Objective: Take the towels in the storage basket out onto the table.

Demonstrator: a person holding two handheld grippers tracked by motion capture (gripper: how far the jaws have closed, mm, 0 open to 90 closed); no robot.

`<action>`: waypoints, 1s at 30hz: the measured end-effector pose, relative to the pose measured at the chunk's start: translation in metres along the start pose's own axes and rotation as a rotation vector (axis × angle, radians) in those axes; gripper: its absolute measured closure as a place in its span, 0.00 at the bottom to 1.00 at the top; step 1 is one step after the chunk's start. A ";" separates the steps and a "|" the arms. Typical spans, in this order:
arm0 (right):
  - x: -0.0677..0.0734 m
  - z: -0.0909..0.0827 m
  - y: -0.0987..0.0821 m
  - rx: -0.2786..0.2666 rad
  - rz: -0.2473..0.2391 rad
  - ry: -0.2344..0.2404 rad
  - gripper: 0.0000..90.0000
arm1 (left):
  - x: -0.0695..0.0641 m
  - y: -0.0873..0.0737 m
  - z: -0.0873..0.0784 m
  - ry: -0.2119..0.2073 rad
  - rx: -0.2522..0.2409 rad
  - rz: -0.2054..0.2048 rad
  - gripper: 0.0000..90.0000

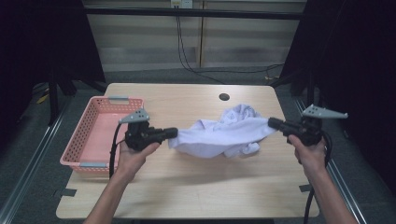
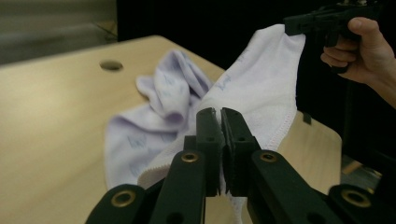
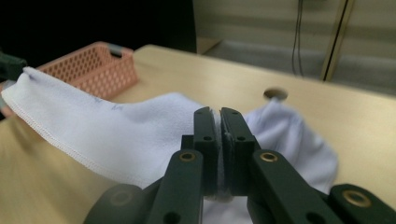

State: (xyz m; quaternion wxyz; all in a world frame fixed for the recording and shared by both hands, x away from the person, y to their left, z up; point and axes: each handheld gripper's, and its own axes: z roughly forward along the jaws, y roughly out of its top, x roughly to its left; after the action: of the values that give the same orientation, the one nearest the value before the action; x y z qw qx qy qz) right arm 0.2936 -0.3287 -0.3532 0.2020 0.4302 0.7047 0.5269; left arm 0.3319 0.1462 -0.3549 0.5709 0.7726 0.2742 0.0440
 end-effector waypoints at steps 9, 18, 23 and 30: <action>-0.011 -0.020 0.080 -0.160 -0.006 -0.074 0.96 | 0.005 0.060 -0.004 0.036 -0.105 0.027 0.97; 0.001 -0.056 0.130 -0.298 -0.039 -0.077 0.96 | -0.017 0.096 -0.012 0.024 -0.116 0.097 0.96; 0.020 -0.055 0.063 -0.144 -0.060 -0.047 0.96 | -0.022 0.031 -0.011 -0.037 -0.001 0.053 0.96; 0.045 -0.068 -0.059 0.055 0.013 0.002 0.96 | -0.048 -0.064 -0.014 -0.145 0.131 -0.010 0.96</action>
State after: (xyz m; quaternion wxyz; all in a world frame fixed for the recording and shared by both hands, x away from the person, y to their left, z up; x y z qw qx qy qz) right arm 0.1957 -0.3353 -0.3748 0.1857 0.4397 0.7163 0.5090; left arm 0.2619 0.1476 -0.3958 0.5378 0.8080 0.2384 -0.0332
